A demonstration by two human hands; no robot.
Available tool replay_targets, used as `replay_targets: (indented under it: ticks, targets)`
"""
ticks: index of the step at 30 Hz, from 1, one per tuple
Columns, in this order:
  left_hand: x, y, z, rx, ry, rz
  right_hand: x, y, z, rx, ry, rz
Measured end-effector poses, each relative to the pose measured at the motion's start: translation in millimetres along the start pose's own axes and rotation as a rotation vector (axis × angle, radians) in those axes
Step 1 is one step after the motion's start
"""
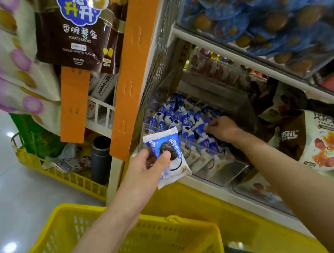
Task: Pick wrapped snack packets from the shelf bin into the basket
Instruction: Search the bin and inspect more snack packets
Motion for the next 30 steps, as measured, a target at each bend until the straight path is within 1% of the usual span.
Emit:
replay_targets:
  ticks: [7, 12, 15, 17, 20, 24, 26, 27, 28, 30]
  targets:
    - [-0.8, -0.8, -0.2, 0.014, -0.013, 0.024, -8.6, -2.9, -4.8, 0.141, -0.030, -0.043]
    - [-0.1, -2.0, 1.9, 0.020, -0.022, 0.022, -9.0, 2.2, -10.4, 0.097, -0.029, -0.131]
    - [-2.0, -4.3, 3.2, 0.017, -0.012, 0.041, -10.1, -0.8, -12.7, 0.143, -0.018, -0.092]
    - [-2.8, -6.0, 4.3, 0.020, 0.001, 0.055, -9.2, -2.4, -11.4, 0.118, 0.019, -0.035]
    - [-2.4, -9.3, 6.3, -0.001, 0.038, 0.093, 1.2, -3.7, 0.0, 0.014, 0.124, 0.045]
    - [-1.2, -13.5, 11.8, -0.049, 0.100, 0.140, 31.4, -26.6, 45.5, -0.132, 0.434, 0.232]
    - [-0.6, -15.1, 12.1, -0.020, 0.090, 0.171, 52.6, -43.1, 62.4, -0.258, 0.522, 0.297]
    - [0.1, -15.6, 10.9, 0.000, 0.074, 0.187, 62.2, -49.5, 63.3, -0.355, 0.508, 0.306]
    - [1.0, -15.7, 9.3, 0.024, 0.056, 0.201, 72.3, -56.5, 58.3, -0.467, 0.449, 0.316]
    - [3.1, -13.8, 4.0, 0.084, 0.001, 0.207, 94.4, -71.6, 35.5, -0.660, 0.252, 0.337]
Point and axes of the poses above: each hand's wrist, its own x-axis away from the middle knuckle, its own z-axis out of the back of the hand, y = z × x, the point moved 8 cm from there along -x, towards the middle knuckle, and after that the axes turned 10 degrees about z, right-handed, at the moved point
